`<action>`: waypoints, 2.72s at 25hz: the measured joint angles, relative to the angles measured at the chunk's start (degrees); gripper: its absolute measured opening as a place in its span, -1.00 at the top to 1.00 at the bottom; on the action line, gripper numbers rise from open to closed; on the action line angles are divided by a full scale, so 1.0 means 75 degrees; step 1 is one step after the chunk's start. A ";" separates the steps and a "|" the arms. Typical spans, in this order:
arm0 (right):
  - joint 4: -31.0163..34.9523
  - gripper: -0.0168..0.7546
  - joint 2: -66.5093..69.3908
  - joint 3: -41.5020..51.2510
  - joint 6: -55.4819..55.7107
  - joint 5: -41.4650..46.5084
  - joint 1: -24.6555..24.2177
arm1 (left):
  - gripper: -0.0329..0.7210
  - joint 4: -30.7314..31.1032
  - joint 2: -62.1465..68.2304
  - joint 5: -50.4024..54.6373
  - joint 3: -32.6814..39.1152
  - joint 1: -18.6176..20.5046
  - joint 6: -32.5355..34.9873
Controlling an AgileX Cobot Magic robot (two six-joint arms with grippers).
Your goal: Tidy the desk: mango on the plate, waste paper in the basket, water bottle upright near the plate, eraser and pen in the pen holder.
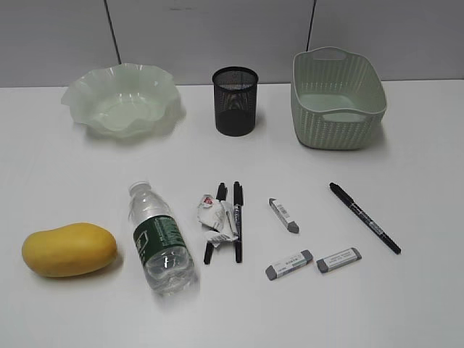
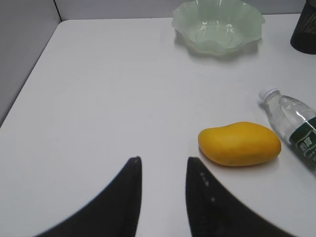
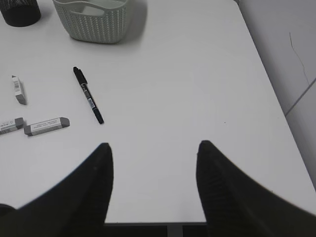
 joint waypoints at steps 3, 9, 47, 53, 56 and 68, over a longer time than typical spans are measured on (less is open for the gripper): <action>0.0000 -0.17 0.0000 0.0000 0.0000 0.0000 0.0000 | 0.28 0.0000 0.0000 0.0000 0.0000 0.0000 0.0000; 0.0000 -0.17 0.0000 0.0000 0.0000 0.0000 0.0000 | 0.28 0.0000 0.0000 0.0000 0.0000 0.0000 0.0000; 0.0000 -0.17 0.0000 0.0000 0.0000 0.0000 0.0000 | -0.46 0.0195 0.2852 -0.1059 -0.0742 0.0000 0.2849; 0.0000 -0.17 0.0000 0.0000 0.0000 0.0000 0.0000 | -0.44 -0.0714 0.4854 -0.0875 -0.1461 -0.0328 0.5745; 0.0000 -0.17 0.0000 0.0000 0.0000 0.0000 0.0000 | -0.37 -0.1388 0.6294 -0.0294 -0.2002 -0.0488 0.6682; -0.0008 -0.17 0.0000 0.0000 0.0000 0.0000 0.0000 | -0.36 -0.1914 1.0819 0.0423 -0.4123 -0.1965 0.8055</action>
